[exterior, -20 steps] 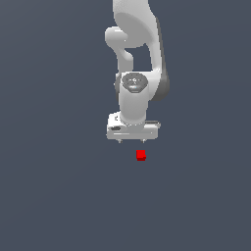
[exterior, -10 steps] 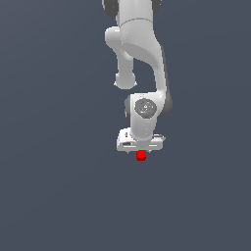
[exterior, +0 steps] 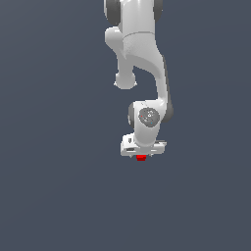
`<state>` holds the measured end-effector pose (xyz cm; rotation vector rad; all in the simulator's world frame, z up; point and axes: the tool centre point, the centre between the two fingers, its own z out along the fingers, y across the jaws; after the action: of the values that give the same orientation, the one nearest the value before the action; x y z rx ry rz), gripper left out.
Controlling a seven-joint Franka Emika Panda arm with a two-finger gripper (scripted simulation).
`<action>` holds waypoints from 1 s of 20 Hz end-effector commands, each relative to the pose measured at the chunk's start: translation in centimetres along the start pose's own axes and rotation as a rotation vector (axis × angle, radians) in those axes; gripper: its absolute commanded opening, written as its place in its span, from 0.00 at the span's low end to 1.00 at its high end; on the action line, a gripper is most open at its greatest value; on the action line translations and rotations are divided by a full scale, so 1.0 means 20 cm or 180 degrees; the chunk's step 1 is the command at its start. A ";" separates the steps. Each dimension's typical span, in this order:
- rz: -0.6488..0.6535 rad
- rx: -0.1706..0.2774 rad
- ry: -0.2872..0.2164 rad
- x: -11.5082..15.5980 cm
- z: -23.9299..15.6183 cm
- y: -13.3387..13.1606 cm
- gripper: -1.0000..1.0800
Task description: Pick up the red cube and move it to a goal position.
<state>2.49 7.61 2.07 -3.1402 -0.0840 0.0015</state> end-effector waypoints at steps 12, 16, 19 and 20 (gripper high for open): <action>0.0000 -0.0001 0.0003 0.00 0.00 0.00 0.00; 0.0000 -0.0001 0.0003 0.00 -0.03 0.01 0.00; 0.0000 -0.0001 0.0003 0.00 -0.09 0.03 0.00; 0.0000 -0.0001 0.0003 0.00 -0.12 0.04 0.00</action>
<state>2.48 7.10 3.69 -3.1404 -0.0848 0.0029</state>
